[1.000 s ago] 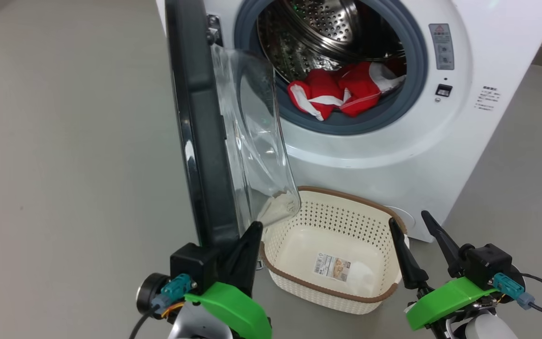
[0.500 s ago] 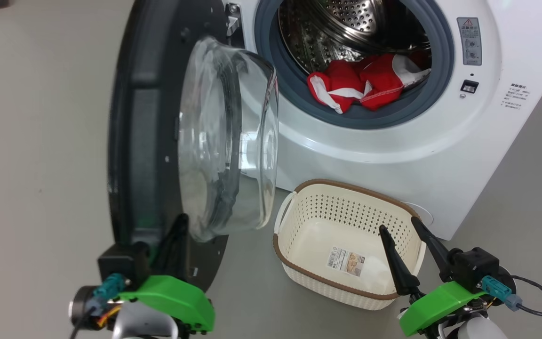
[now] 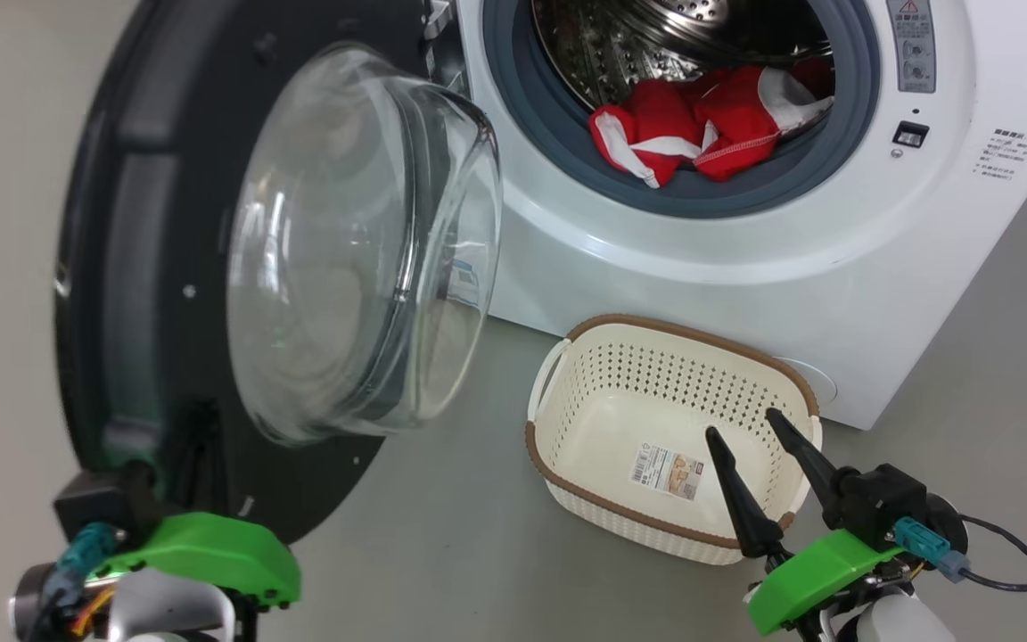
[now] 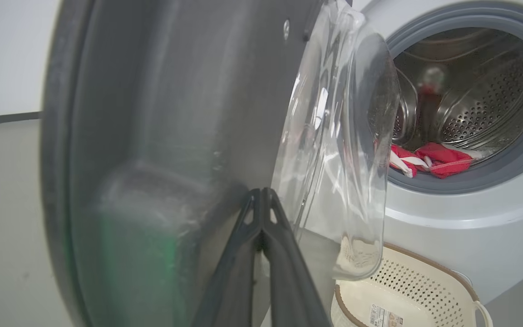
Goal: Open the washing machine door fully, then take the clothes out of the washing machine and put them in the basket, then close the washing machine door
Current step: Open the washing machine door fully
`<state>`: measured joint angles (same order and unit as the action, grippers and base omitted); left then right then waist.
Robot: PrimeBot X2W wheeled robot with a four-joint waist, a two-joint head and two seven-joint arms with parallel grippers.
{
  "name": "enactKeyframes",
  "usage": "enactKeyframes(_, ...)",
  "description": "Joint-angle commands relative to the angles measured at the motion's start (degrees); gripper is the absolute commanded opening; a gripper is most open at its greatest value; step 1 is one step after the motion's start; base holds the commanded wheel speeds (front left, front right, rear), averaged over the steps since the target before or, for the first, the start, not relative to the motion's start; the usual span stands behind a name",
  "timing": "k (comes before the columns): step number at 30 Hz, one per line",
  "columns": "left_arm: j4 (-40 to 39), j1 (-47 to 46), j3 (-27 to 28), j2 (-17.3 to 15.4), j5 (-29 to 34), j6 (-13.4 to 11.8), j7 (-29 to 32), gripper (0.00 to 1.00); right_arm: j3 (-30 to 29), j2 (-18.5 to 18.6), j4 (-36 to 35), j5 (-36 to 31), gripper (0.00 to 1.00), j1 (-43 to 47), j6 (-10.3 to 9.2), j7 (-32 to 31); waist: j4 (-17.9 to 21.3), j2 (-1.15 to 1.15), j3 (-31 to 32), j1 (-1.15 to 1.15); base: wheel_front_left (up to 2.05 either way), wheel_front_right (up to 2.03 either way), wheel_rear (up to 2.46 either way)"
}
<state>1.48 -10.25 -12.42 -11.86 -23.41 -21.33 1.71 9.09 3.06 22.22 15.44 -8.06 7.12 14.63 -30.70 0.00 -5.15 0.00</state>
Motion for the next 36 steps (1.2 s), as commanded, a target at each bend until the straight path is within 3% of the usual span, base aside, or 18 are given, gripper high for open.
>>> enactKeyframes(1,-0.11,-0.54,4.55,-2.64,-0.70,-1.43,-1.14,0.00,1.74,-0.18,-1.19,-0.95,1.00,-2.50,0.36,0.37,-0.07,0.00,-0.60,0.00,0.00,0.00,0.00)
enactKeyframes(12,6.19,-3.09,9.70,-3.65,-4.48,0.38,-6.33,0.00,2.74,0.84,-0.53,-2.03,1.00,-3.24,0.36,0.37,-0.16,0.00,-2.56,0.00,0.00,0.00,0.00)
enactKeyframes(36,18.35,-12.22,14.45,-6.24,-8.27,3.74,-12.88,0.00,6.10,3.57,0.37,-2.11,1.00,-4.90,0.36,0.37,-0.44,0.00,-6.10,0.00,0.00,0.00,0.00)
